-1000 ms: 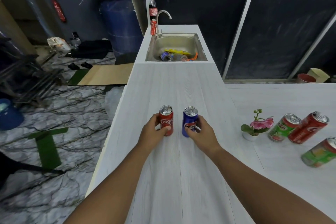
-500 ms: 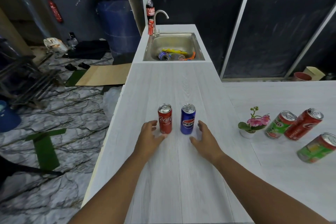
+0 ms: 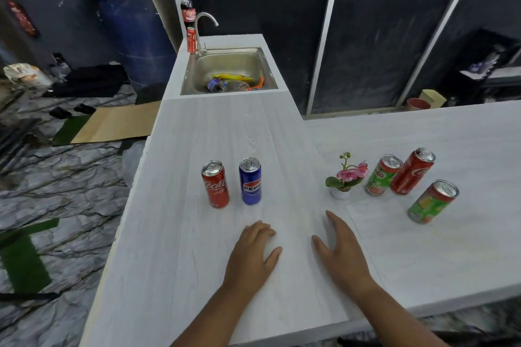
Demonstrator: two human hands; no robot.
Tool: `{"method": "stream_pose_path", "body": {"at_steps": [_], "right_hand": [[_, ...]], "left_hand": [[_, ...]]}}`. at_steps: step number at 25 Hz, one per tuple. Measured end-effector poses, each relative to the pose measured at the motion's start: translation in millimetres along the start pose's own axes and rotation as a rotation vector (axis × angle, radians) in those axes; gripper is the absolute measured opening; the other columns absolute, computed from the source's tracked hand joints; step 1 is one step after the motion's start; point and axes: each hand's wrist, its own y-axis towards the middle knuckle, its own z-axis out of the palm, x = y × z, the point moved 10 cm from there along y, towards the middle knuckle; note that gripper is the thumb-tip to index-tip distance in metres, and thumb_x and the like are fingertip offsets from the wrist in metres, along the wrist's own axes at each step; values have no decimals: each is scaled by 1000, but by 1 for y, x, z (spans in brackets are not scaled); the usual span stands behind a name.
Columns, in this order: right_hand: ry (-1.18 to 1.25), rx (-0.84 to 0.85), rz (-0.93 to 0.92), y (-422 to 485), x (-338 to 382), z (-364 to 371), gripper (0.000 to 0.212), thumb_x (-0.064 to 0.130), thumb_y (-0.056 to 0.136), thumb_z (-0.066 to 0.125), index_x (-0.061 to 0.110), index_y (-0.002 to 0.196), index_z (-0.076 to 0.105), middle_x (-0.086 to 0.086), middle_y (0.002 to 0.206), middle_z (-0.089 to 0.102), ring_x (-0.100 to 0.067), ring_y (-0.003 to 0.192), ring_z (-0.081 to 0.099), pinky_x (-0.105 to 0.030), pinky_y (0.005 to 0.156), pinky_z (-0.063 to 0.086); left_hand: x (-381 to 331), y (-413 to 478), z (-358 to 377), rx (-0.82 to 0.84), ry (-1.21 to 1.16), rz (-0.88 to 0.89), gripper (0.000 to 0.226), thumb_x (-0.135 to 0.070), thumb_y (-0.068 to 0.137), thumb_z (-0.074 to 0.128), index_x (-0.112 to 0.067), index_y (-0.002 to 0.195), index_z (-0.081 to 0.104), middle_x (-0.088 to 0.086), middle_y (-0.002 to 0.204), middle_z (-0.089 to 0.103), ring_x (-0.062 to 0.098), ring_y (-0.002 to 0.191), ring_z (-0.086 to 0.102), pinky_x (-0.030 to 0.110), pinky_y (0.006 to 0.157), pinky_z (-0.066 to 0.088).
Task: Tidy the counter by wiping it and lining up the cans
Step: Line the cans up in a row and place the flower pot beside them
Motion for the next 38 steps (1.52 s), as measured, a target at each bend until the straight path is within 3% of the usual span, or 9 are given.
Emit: {"method": "stream_pose_path", "body": {"at_steps": [5, 11, 15, 18, 22, 25, 28, 31, 38], "right_hand": [[73, -158, 121, -3, -60, -70, 72, 43, 97, 75, 31, 160, 42, 8, 162, 48, -14, 146, 47, -36, 122, 40], [164, -336, 288, -16, -143, -136, 75, 41, 97, 77, 26, 161, 41, 6, 162, 49, -16, 147, 47, -41, 123, 40], [315, -466, 334, -4, -174, -167, 80, 41, 92, 83, 29, 158, 39, 10, 157, 49, -7, 142, 46, -40, 120, 43], [378, -474, 321, 21, -188, -183, 89, 44, 87, 87, 32, 160, 38, 11, 160, 48, -7, 144, 45, -38, 119, 42], [387, -429, 230, 48, -191, -192, 82, 43, 87, 88, 40, 156, 44, 22, 155, 54, 5, 139, 51, -18, 111, 42], [343, -441, 183, 51, -188, -191, 60, 37, 89, 87, 43, 140, 56, 29, 137, 65, 9, 126, 60, -3, 97, 45], [347, -451, 164, 51, -187, -192, 54, 35, 88, 88, 42, 133, 59, 32, 129, 67, 9, 120, 63, -1, 92, 45], [353, -444, 137, 49, -181, -193, 54, 35, 88, 89, 42, 132, 59, 34, 128, 66, 11, 119, 63, -2, 91, 46], [337, -376, 108, 36, -160, -178, 56, 44, 84, 91, 41, 131, 61, 32, 127, 68, 11, 116, 64, -5, 91, 49]], "left_hand": [[-68, 33, 63, 83, -97, 58, 40, -53, 103, 61, -36, 139, 61, -18, 151, 53, -1, 143, 45, 1, 111, 22], [-148, 72, 132, 161, -189, 142, 42, -47, 103, 65, -34, 142, 58, -19, 148, 54, -3, 137, 49, 22, 116, 45], [-181, 102, 165, 200, -280, 32, 71, -48, 101, 68, -33, 163, 35, -17, 167, 38, 0, 152, 36, 10, 118, 28], [-198, 127, 186, 197, -412, -46, 91, -47, 98, 73, -33, 170, 19, -15, 175, 25, 0, 158, 25, 11, 119, 22], [-206, 163, 203, 159, -490, -108, 103, -46, 96, 78, -33, 172, 9, -15, 178, 17, -4, 157, 19, 19, 122, 23], [-205, 183, 203, 93, -480, -124, 90, -36, 98, 78, -24, 169, 24, -5, 171, 38, 3, 151, 39, 28, 125, 36], [-205, 187, 198, 7, -464, -137, 63, -29, 98, 77, -22, 153, 47, -4, 146, 63, -3, 121, 56, 26, 109, 52], [-204, 176, 198, 44, -493, -106, 57, -31, 97, 79, -24, 147, 52, -8, 135, 66, 3, 120, 63, 27, 105, 54], [-166, 115, 165, 112, -544, -140, 57, -32, 94, 83, -46, 138, 50, -27, 135, 63, -6, 127, 61, 16, 106, 51]]}}
